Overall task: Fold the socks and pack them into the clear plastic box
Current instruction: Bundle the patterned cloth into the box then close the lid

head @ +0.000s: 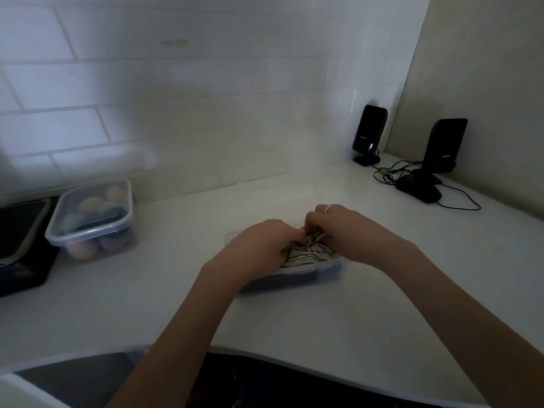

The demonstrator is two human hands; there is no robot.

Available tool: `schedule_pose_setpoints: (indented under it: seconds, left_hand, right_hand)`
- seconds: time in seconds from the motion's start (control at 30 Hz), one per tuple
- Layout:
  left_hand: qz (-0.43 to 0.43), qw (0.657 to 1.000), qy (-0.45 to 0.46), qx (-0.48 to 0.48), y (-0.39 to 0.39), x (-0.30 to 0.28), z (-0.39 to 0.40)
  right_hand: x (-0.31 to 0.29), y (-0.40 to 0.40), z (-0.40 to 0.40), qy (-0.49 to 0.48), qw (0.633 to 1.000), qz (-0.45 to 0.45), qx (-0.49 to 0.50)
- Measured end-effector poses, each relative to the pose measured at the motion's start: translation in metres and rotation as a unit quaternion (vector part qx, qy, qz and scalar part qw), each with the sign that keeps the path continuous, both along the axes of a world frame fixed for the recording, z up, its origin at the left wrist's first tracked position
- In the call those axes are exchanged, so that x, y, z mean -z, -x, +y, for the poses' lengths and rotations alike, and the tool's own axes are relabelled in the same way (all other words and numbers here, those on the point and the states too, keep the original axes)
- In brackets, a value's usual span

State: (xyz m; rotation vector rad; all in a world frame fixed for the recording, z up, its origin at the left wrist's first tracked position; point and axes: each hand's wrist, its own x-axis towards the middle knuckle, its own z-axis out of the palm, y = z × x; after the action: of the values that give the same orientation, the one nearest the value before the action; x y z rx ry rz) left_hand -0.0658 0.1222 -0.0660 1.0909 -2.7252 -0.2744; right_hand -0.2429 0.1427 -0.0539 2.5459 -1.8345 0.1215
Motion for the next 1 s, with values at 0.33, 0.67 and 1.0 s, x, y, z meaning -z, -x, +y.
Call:
schedule_pose_setpoints:
  seconds: [0.33,0.67,1.0]
  left_hand:
    - [-0.032,0.998,-0.061,-0.008,-0.007,-0.009,-0.008]
    - [-0.052,0.996,-0.066,-0.016,-0.006,-0.003,-0.008]
    - [-0.051,0.997,-0.061,-0.003,-0.005,-0.009,-0.007]
  right_hand:
    - [-0.018,0.005,0.000,-0.091,0.987,0.131,0.016]
    - [-0.023,0.006,0.002,-0.043,0.987,0.152,0.028]
    - [-0.023,-0.015,0.000,-0.112,0.990,0.049,-0.067]
